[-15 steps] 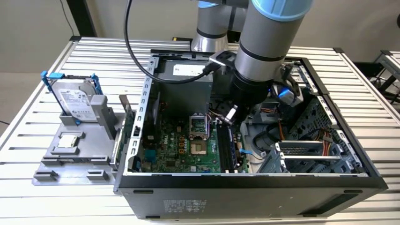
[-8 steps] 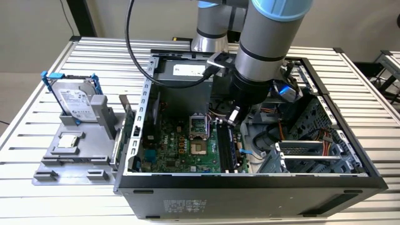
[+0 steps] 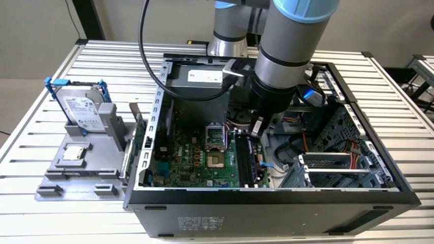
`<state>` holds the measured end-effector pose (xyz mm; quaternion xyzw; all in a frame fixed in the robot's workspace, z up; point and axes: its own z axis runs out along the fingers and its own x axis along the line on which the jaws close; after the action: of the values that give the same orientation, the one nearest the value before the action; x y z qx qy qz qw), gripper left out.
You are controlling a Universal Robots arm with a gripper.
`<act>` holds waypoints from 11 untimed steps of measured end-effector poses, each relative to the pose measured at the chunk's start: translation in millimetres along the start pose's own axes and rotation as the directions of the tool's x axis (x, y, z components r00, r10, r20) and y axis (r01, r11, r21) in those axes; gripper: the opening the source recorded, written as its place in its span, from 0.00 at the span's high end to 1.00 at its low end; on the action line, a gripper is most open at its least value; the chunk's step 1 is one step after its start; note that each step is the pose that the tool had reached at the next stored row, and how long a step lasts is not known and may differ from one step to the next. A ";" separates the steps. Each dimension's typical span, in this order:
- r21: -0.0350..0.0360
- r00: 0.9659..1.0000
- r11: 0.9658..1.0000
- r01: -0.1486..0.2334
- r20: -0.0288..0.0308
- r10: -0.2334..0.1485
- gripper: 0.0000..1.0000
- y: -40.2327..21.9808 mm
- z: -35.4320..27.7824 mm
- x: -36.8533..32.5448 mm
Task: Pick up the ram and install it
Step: 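Press down the ram until it locks into place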
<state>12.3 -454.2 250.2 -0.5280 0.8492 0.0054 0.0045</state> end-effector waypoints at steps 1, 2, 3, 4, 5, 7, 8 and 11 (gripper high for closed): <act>0.000 1.000 1.000 0.019 0.000 -0.019 1.00 0.0 0.0 0.0; 0.000 0.999 0.999 0.037 0.000 -0.037 1.00 0.0 0.0 0.0; -0.001 0.999 0.999 0.055 0.000 -0.055 1.00 0.0 0.0 0.0; -0.001 0.997 0.997 0.073 0.000 -0.073 1.00 0.0 0.0 0.0; -0.001 0.996 0.996 0.092 0.000 -0.092 1.00 0.0 0.0 0.0; -0.001 0.992 0.992 0.127 0.000 -0.127 1.00 0.0 0.0 0.0; -0.001 0.989 0.989 0.145 0.000 -0.145 1.00 0.0 0.0 0.0; -0.001 0.980 0.980 0.199 0.000 -0.199 1.00 0.0 0.0 0.0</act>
<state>12.3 -454.2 250.1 -0.6101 0.7923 0.0053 0.0045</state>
